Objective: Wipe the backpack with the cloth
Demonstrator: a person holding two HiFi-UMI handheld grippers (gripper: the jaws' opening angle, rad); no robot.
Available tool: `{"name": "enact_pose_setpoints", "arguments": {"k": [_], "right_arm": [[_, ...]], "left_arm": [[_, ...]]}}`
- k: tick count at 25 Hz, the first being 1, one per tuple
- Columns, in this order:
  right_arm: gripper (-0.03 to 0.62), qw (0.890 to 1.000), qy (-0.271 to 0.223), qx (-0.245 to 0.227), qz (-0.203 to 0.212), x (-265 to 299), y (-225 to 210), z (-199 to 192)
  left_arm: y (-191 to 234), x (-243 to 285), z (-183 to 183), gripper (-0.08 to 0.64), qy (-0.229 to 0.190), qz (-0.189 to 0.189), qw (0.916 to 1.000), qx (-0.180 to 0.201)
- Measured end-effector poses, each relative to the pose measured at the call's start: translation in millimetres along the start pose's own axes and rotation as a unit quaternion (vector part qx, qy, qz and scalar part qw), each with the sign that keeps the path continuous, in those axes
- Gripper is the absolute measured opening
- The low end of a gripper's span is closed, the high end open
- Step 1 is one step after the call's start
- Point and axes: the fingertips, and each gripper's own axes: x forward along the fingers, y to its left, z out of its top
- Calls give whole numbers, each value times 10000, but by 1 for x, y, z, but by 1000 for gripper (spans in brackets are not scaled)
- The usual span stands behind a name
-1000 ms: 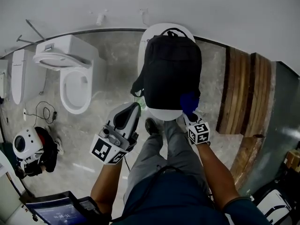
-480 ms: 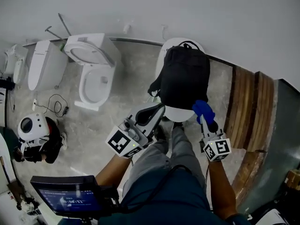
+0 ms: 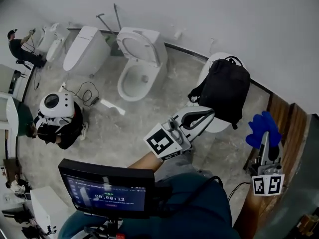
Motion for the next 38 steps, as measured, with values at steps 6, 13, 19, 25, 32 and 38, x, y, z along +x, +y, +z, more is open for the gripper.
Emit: {"name": "enact_pose_setpoints", "arguments": {"k": [6,13,19,25,32,38], "right_arm": [[29,9987,-226,-458,18,-75,20,34],[29,9950,-234,-947,226,-183,64,40],[29,9957,-216,-829,340,-270,107,48],[29,9968,-165,-679,397,-298,133,48],[29,9975,-288,-597,241,-341,199,66],[29,9984,-435,-367,-21,-381,264,61]], "left_arm": [[-65,-21,7,3,-57,33,9997,254],[-172,-72,-3,3,-211,288,9982,479],[-260,-135,7,3,-383,328,9968,616],[-279,-170,18,3,-440,452,9957,675],[-310,-244,45,3,-520,322,9962,625],[-338,-318,49,3,-587,-35,9973,450]]}}
